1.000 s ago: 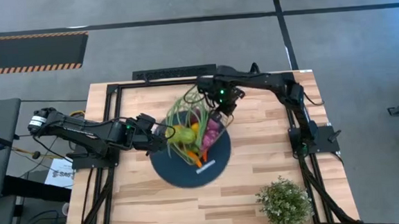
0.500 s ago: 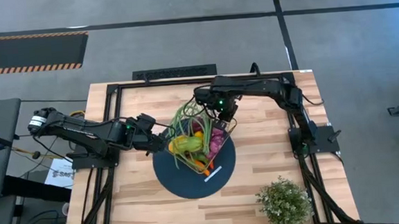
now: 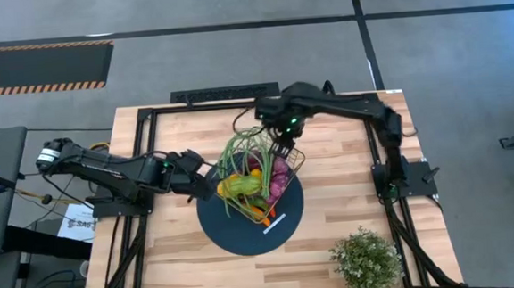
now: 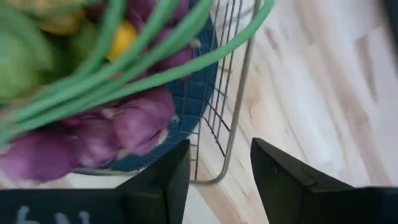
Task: Build produce basket
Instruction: Move the basket to the center
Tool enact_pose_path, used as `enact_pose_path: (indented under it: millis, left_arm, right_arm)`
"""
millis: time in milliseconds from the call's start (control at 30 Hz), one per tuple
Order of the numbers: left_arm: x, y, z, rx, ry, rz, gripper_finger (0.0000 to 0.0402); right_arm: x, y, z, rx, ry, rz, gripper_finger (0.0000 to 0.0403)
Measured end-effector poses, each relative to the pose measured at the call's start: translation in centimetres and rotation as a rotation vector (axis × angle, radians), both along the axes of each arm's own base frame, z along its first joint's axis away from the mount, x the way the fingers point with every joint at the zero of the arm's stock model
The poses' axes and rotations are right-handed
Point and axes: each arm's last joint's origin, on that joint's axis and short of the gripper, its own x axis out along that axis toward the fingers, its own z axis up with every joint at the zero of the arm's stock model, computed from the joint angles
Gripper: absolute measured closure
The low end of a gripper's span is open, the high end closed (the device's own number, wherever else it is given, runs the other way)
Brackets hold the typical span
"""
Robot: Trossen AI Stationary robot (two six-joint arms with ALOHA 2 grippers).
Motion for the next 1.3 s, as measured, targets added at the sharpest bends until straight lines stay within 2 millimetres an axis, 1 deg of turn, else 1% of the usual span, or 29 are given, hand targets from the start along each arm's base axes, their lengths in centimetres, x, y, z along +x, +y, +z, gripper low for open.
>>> enact_pose_path:
  millis: [67,167,267,433,567,733,833,933,967,1033,1200,1300]
  left_arm:
    - [0.2,-0.4,0.0,0.023,0.034,-0.123,0.0034]
    - [0.6,-1.0,0.2,0.056,0.051,-0.296,0.0034]
    - [0.8,-1.3,0.3,0.035,0.066,-0.427,0.0034]
    - [1.0,-1.6,-0.1,0.036,0.132,-0.615,0.0034]
    - [1.7,-1.7,-1.0,0.097,0.220,-0.734,0.0034]
    - [2.9,-1.9,-2.6,0.172,0.342,-0.828,0.0033]
    - [3.8,-2.1,-3.2,0.197,0.379,-0.844,0.0033]
    - [4.4,-2.3,-3.3,0.227,0.416,-0.871,0.0033]
    - [4.7,-2.4,-3.2,0.243,0.420,-0.888,0.0033]
    - [5.1,-2.7,-2.3,0.276,0.405,-0.916,0.0033]
    - [6.0,-3.3,0.7,0.377,0.337,-0.935,0.0033]
    - [6.3,-3.5,1.4,0.392,0.312,-0.961,0.0033]
  right_arm:
    - [-1.2,0.1,2.2,-0.016,-0.068,-0.006,0.0220]
    - [-3.6,0.2,5.5,-0.042,-0.166,-0.022,0.0232]
    - [-6.0,0.4,8.2,-0.064,-0.262,-0.060,0.0242]
    - [-9.9,1.1,11.7,-0.094,-0.390,-0.088,0.0253]
    - [-11.9,1.8,13.5,-0.115,-0.479,-0.093,0.0259]
    - [-13.5,2.4,14.7,-0.122,-0.545,-0.106,0.0262]
    - [-13.8,2.6,14.9,-0.121,-0.555,-0.105,0.0262]
    - [-13.8,2.6,14.9,-0.120,-0.556,-0.109,0.0262]
    - [-13.7,2.6,14.9,-0.120,-0.555,-0.109,0.0262]
    - [-13.5,2.6,14.8,-0.118,-0.548,-0.110,0.0262]
    - [-12.8,2.3,14.3,-0.116,-0.525,-0.106,0.0262]
    - [-12.4,2.2,14.0,-0.114,-0.512,-0.104,0.0262]
